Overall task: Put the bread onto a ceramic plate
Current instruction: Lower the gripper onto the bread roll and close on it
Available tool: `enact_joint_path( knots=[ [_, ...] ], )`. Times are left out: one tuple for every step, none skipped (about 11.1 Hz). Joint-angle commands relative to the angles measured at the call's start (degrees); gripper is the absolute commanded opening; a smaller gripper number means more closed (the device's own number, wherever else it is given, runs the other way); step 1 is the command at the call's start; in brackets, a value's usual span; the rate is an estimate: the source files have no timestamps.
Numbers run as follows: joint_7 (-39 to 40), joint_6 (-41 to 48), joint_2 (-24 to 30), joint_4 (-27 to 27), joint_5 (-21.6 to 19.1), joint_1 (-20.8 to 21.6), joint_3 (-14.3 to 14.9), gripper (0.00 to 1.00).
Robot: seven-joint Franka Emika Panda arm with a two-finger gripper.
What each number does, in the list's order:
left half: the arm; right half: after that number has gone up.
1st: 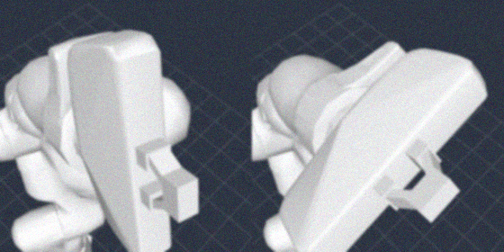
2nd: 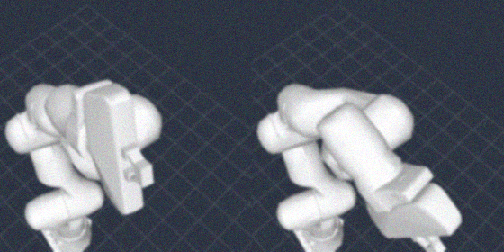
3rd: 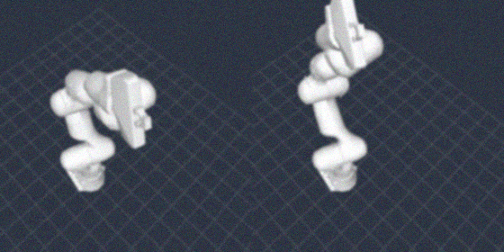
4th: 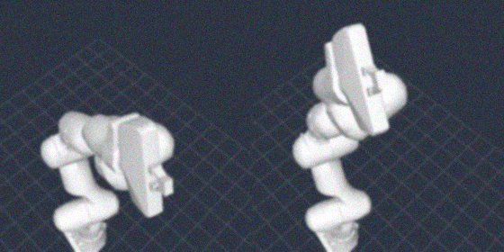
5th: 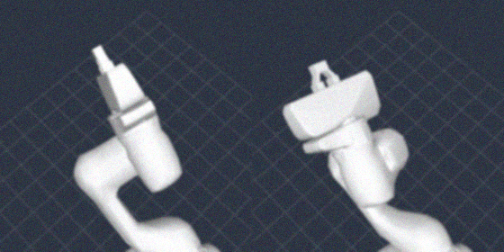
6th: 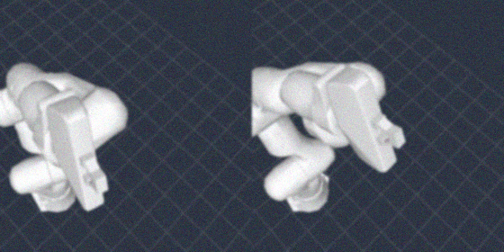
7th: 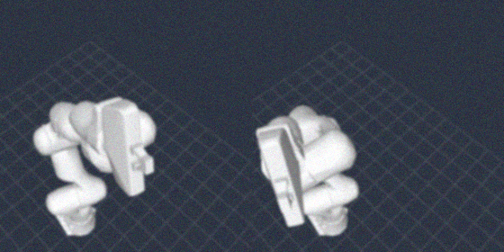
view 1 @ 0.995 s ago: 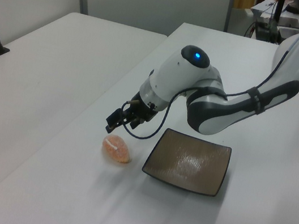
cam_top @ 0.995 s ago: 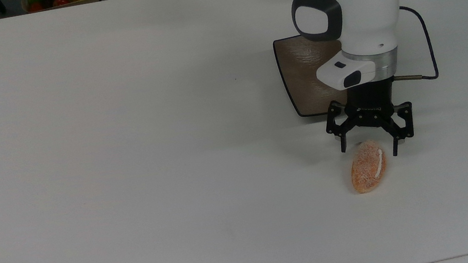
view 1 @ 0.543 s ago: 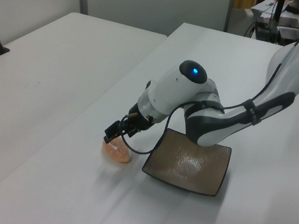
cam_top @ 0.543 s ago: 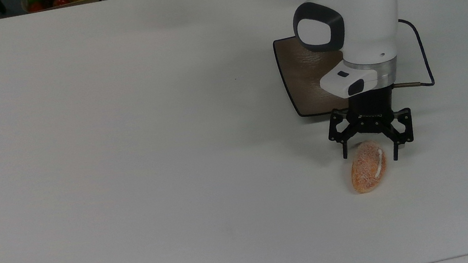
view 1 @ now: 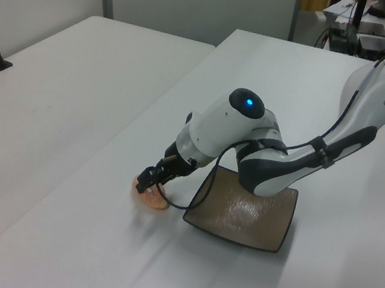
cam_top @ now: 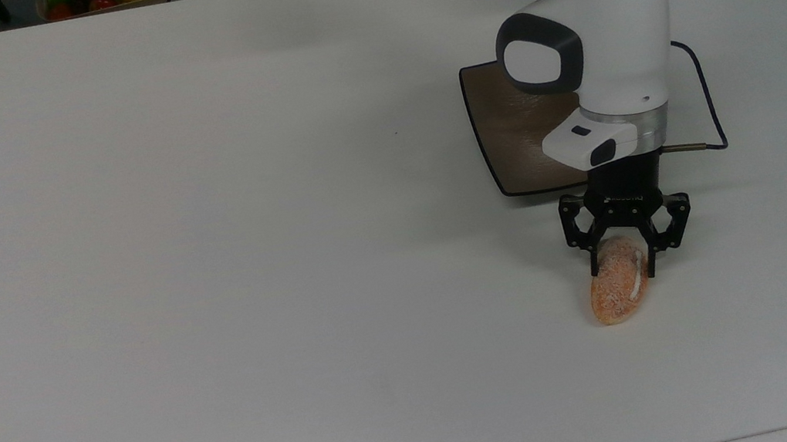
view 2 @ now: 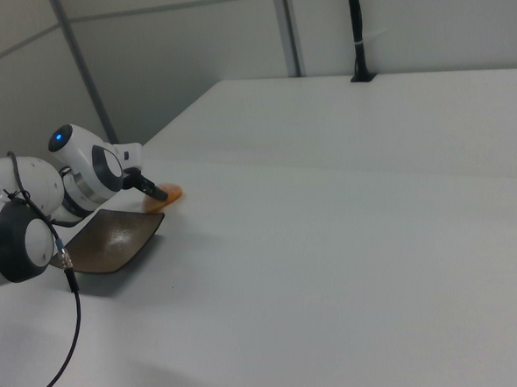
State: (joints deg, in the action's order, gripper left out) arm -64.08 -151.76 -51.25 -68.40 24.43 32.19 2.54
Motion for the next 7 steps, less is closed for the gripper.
enact_joint_path(
  knots=[
    [-2.1, -0.91, -0.87, 1.25, 1.58, 1.03, 1.42, 0.17],
    [-2.1, -0.91, -0.87, 1.16, 1.85, 0.94, 1.51, 0.14],
    [-2.1, -0.91, -0.78, 1.16, 2.63, 0.86, 1.51, 0.14],
    [-2.1, -0.91, -0.6, 1.07, 2.99, 0.68, 1.42, 0.14],
    [-2.1, -0.82, -0.25, 0.81, 3.34, 0.42, 1.16, 0.14],
    [-2.1, -0.73, 1.14, 0.29, 4.47, -0.45, 0.72, 0.14],
    [-2.1, -0.73, 3.68, -1.98, 5.09, -1.16, -0.07, 0.14]
  ],
)
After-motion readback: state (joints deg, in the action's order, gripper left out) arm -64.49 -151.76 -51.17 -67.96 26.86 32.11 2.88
